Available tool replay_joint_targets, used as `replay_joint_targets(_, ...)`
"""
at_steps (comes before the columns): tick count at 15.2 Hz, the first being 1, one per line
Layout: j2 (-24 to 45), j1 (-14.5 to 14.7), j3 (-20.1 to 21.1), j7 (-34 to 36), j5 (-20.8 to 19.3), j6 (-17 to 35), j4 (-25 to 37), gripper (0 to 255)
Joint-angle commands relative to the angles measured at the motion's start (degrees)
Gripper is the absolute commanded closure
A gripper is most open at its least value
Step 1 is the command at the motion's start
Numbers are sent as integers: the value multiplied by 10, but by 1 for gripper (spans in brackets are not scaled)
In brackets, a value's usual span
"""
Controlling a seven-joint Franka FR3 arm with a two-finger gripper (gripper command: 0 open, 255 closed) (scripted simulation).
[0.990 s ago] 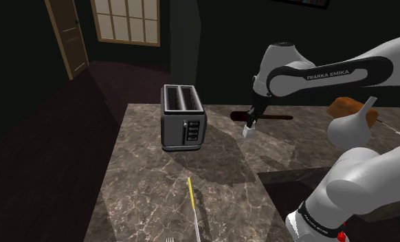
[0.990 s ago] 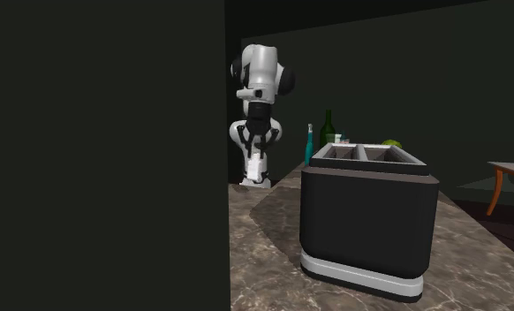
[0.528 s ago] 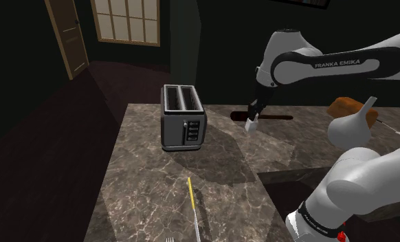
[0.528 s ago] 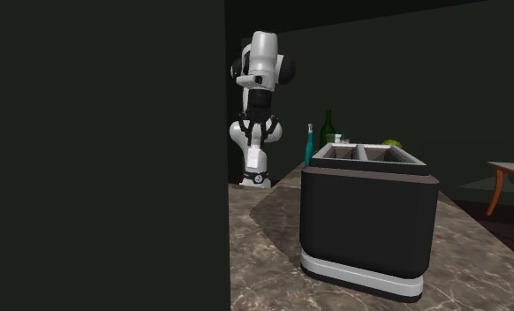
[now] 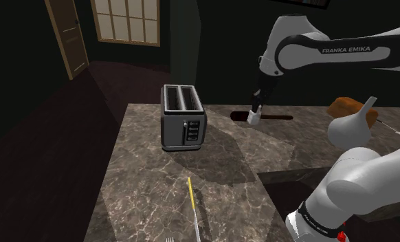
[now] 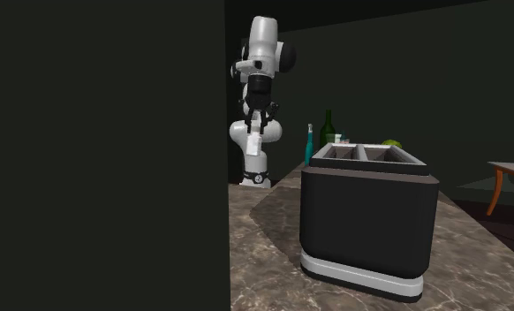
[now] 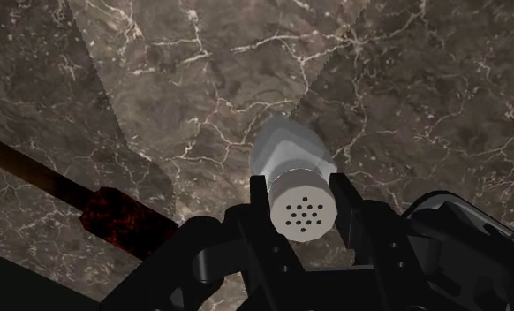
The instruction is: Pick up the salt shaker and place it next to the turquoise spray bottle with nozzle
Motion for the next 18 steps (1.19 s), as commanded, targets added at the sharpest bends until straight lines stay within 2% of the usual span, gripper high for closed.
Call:
replay_joint_targets(1,-2,1,1,-1,1,-17,14,255)
replay_joint_targets(18,12,2,6,-13,8,-143,156,255)
